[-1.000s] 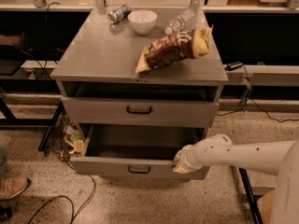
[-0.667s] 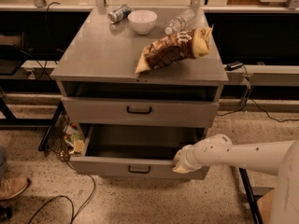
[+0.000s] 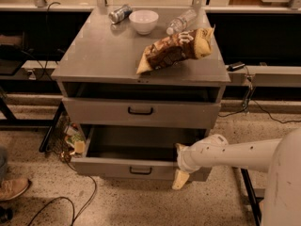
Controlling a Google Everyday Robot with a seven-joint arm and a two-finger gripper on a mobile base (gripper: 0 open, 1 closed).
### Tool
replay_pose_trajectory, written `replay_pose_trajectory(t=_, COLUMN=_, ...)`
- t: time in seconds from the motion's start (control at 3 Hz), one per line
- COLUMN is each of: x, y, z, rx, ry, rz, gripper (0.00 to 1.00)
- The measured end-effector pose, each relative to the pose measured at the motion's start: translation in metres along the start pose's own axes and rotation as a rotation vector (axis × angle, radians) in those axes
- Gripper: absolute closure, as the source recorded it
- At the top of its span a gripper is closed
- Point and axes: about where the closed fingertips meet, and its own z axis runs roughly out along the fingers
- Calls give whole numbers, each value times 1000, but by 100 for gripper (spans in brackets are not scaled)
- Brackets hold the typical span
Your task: Open middle drawer
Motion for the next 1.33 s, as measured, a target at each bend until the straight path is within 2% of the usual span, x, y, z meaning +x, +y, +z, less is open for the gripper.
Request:
replay_pose_trajectory(t=0.33, x=3, y=9, z=15, rx=-40, ry=33, rz=0, gripper=0)
replay_pose_trajectory(t=0.67, x=14, y=22, z=23, rx=-66, ry=49, rz=40, gripper=18)
replay_pose_trajectory(t=1.0, x=21, y=33, z=11, rx=-48, ry=61, rz=63, gripper=42)
replay_pose_trajectory(t=1.33, x=23, y=58, z=-8, rx=-50, ry=52, rz=93, gripper=66)
